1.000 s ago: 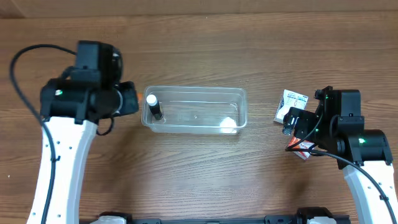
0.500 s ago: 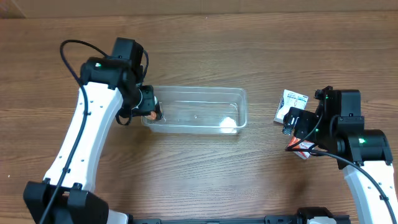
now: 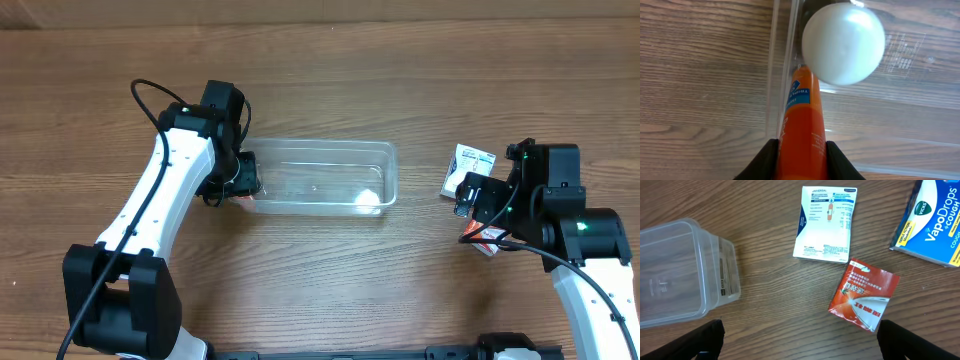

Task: Pack container
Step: 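Place the orange bottle beside the dark bottle in the container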

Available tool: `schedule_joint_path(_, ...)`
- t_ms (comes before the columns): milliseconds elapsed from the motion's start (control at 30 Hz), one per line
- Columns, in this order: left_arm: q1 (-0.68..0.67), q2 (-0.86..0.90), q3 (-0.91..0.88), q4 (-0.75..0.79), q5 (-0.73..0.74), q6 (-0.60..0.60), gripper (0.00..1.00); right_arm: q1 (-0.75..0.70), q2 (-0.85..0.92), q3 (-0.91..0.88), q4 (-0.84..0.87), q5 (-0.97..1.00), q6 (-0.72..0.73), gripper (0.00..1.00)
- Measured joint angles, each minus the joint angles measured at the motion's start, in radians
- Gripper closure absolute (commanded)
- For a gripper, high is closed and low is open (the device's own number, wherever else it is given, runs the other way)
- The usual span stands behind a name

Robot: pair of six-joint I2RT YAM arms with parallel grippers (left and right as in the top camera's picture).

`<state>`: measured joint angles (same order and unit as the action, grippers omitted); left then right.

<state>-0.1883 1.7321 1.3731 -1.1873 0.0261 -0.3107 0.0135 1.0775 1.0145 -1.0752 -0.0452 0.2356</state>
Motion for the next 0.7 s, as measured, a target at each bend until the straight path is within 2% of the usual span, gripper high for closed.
schedule_joint_path(100, 0.000, 0.000, 0.000, -0.001, 0.000, 0.000, 0.67, 0.000, 0.000, 0.000, 0.000, 0.000, 0.000, 0.00)
schedule_joint_path(233, 0.000, 0.004, 0.000, -0.013, 0.000, 0.008, 0.25, 0.000, 0.000, 0.000, 0.000, 0.000, 0.000, 0.00)
schedule_joint_path(533, 0.000, 0.021, 0.000, -0.004, 0.000, 0.014, 0.20, 0.000, 0.000, 0.000, 0.000, 0.000, 0.000, 0.00)
schedule_joint_path(700, 0.000, 0.019, 0.119, -0.027, 0.000, 0.030, 0.05, 0.000, 0.000, 0.000, 0.000, 0.000, 0.005, 0.00)
